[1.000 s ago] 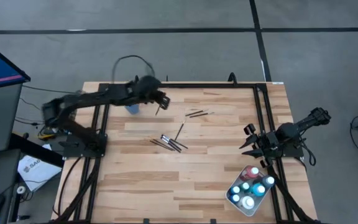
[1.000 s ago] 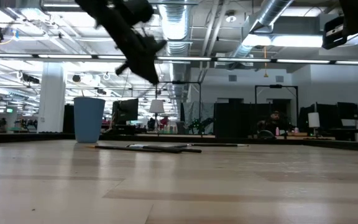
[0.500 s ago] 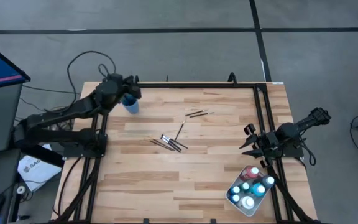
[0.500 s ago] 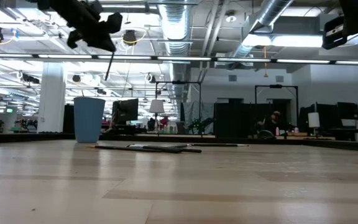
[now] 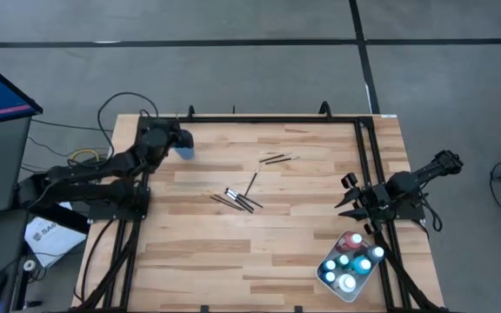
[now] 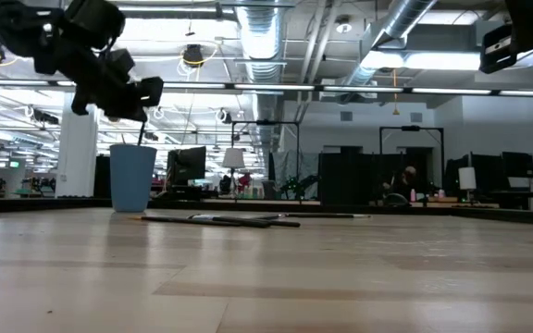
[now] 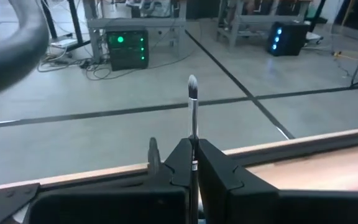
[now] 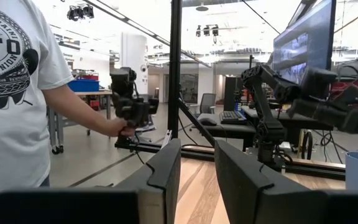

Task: Pick & Place Paint Supplies
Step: Put the silver paint brush into the blue cup

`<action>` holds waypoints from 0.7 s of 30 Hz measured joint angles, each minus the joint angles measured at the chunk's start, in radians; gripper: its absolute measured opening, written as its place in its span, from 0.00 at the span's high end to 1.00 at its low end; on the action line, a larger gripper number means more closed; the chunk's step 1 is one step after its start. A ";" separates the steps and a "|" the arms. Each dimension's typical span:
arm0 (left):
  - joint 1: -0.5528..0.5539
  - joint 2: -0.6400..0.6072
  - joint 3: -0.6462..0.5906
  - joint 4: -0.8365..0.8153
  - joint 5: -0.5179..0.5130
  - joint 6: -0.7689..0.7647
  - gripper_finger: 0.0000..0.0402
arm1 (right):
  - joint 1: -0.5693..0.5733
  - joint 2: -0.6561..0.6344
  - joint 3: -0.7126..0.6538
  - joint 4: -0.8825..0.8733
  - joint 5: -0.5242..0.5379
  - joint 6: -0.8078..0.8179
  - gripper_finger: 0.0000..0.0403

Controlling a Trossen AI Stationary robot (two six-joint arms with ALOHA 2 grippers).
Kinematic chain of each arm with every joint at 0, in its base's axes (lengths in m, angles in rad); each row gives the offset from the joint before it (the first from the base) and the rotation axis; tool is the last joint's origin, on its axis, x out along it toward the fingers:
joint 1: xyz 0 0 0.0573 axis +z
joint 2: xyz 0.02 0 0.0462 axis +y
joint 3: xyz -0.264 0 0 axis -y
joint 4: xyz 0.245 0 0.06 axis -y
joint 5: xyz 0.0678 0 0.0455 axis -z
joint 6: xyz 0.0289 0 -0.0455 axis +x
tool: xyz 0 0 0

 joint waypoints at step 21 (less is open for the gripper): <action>-0.108 0.008 0.063 0.024 0.314 0.070 0.59 | 0.000 0.000 0.000 0.000 0.000 0.000 0.77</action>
